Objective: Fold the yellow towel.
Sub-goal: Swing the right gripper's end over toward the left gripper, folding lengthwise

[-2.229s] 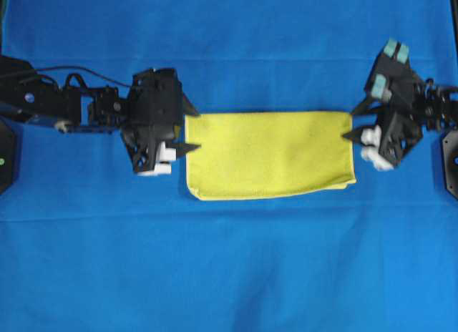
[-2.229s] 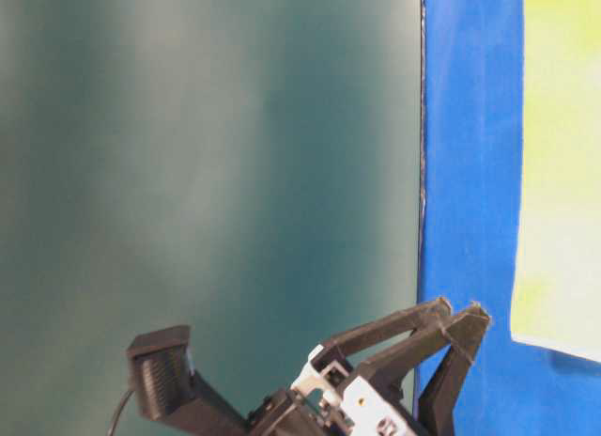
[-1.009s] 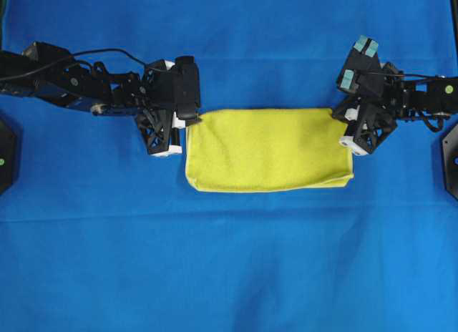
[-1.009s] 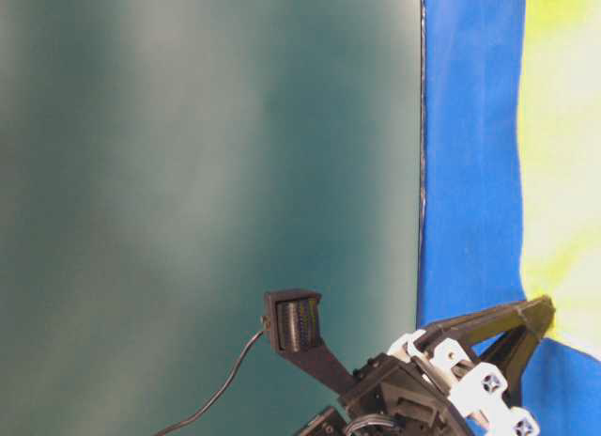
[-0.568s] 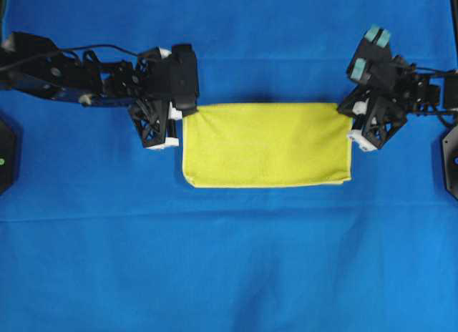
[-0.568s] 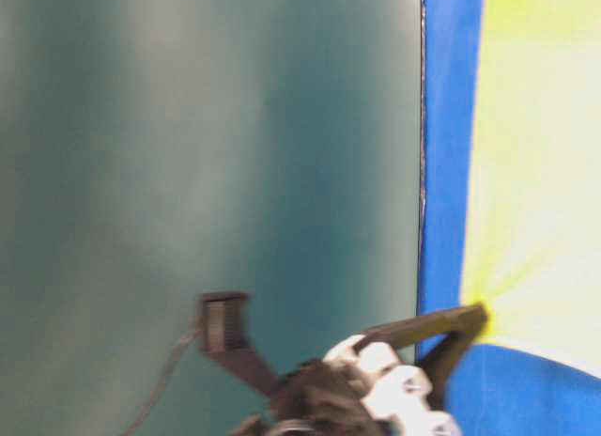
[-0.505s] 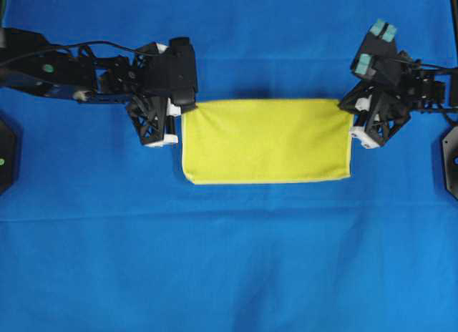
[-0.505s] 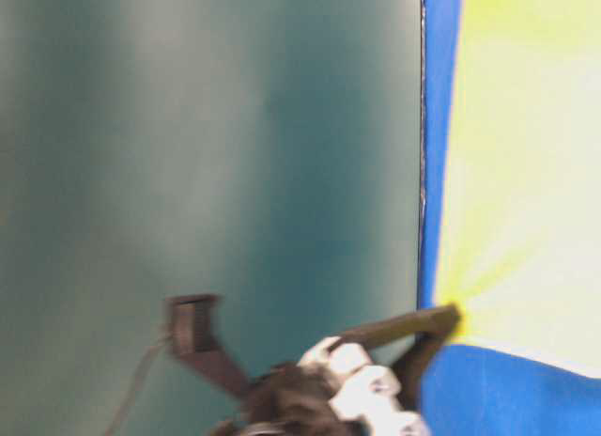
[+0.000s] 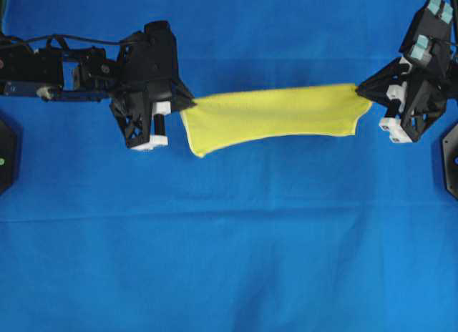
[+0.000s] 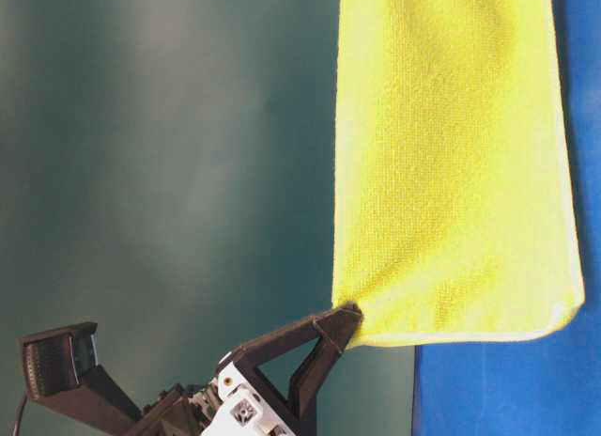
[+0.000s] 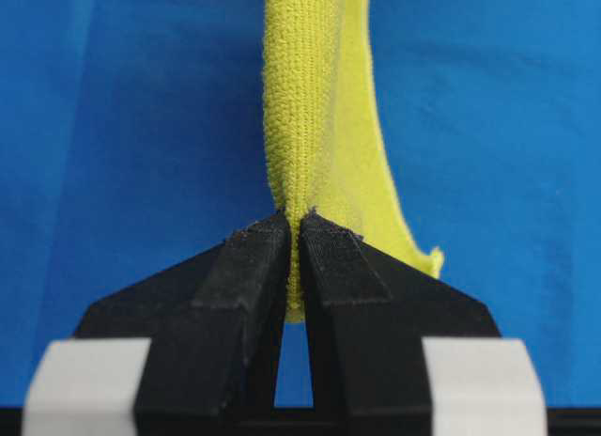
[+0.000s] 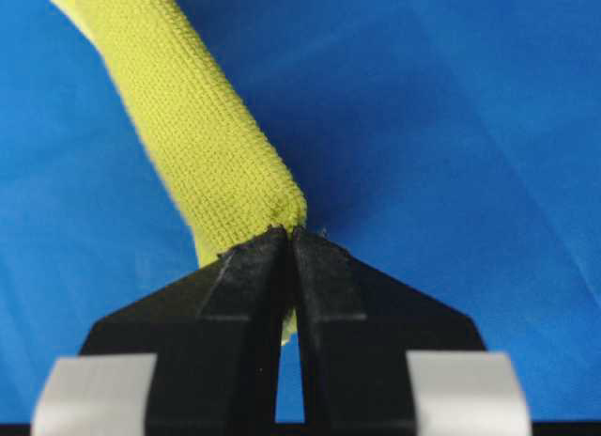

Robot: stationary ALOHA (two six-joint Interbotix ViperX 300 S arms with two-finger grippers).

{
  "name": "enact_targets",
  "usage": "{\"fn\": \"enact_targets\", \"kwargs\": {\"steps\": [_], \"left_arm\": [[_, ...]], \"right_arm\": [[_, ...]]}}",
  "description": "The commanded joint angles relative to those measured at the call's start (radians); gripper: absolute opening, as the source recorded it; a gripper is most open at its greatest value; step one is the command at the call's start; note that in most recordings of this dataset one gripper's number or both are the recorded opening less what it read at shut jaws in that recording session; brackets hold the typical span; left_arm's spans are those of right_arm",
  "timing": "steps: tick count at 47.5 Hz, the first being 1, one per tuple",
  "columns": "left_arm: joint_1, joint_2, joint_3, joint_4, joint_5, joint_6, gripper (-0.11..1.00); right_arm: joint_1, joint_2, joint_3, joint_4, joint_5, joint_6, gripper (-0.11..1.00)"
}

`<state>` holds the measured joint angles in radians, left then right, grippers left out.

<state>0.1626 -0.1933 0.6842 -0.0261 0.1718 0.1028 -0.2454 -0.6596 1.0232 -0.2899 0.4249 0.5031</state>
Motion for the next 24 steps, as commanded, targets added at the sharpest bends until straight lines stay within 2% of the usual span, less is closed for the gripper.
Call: {"fn": "enact_targets", "kwargs": {"steps": [1,12,24], "left_arm": [[-0.018,-0.018,-0.018,0.000,-0.008,-0.006,0.02],[-0.106,-0.009,-0.025,0.000,-0.081,-0.040,0.03],[-0.239,0.038,-0.072,0.000,-0.238,-0.023,0.02]], "right_arm": [[-0.006,0.006,-0.012,-0.006,-0.003,0.003,0.02],[-0.110,0.046,-0.025,-0.035,-0.046,0.003,0.02],[-0.279,0.140,-0.067,-0.118,-0.167,0.002,0.02]]}}
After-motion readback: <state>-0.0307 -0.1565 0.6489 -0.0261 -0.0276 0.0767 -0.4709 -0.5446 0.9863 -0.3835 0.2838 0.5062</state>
